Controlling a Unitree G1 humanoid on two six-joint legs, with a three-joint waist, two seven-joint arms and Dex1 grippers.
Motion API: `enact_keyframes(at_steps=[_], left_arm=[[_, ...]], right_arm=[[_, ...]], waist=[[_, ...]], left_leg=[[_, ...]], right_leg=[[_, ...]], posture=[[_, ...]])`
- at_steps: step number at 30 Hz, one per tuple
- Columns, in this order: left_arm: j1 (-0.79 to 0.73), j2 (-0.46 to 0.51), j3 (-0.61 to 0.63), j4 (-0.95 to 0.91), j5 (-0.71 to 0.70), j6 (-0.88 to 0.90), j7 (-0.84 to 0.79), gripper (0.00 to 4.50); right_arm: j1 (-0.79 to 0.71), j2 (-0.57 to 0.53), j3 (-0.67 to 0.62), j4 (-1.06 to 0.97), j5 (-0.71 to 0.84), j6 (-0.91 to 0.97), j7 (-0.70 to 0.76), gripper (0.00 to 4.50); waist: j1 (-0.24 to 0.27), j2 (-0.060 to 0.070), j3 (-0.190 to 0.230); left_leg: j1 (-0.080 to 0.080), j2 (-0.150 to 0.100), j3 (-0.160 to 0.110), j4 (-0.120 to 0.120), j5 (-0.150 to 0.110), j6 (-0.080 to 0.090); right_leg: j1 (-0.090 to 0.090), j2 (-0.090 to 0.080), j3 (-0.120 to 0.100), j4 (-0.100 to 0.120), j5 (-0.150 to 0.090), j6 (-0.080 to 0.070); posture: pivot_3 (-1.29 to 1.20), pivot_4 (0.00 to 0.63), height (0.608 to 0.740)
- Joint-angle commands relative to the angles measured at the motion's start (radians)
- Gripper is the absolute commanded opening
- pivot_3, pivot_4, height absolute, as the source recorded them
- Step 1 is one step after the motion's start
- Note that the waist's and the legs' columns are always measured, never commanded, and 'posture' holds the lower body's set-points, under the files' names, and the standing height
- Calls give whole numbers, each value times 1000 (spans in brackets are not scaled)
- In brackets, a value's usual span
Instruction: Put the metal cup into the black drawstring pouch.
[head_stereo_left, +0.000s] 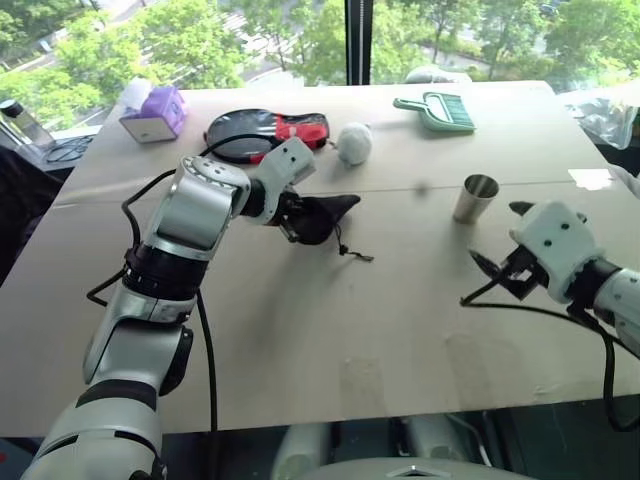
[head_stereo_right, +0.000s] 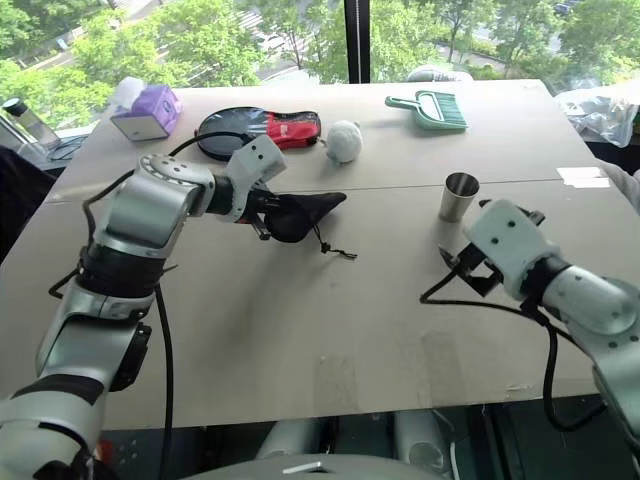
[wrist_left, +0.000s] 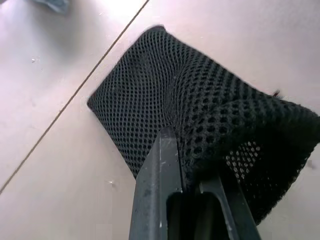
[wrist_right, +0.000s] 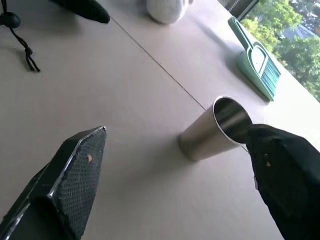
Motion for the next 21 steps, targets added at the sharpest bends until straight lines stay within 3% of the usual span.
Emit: enact_keyframes(at_steps=[1, 8, 12, 16, 21], left_arm=[[-6, -26, 24, -154, -33, 244, 115, 63], [107, -212, 109, -229, -21, 334, 367, 63], [134, -260, 154, -247, -32, 334, 458, 63], [181, -252, 175, -289, -67, 334, 498, 0], [179, -272, 229, -299, -113, 334, 541, 0]], right_arm=[[-179, 25, 75, 119, 36, 140, 4, 4500], [-401, 26, 281, 464, -41, 128, 58, 4500], [-461, 32, 361, 633, -95, 47, 111, 4500], [-519, 48, 432, 802, -166, -49, 155, 3492], [-554, 49, 459, 887, -224, -130, 218, 1373]], waist=[[9, 0, 0], [16, -2, 1], [20, -2, 1], [13, -2, 1], [14, -2, 1]], left_leg=[[0, 0, -1, 1, 0, 0], [-3, -4, -2, 2, 1, -2], [-17, -4, -1, 4, 2, -3], [-18, -4, 3, 4, 2, -3], [-19, -4, 3, 4, 2, -3]], right_leg=[[0, -1, -1, 1, 0, 0], [-2, -6, -1, 0, 0, 0], [-18, -6, 0, 6, 0, 0], [-21, -6, 4, 6, 0, 0], [-23, -6, 4, 6, 0, 0]], posture=[[0, 150, 740], [0, 150, 740], [0, 150, 740], [0, 150, 740], [0, 150, 740]])
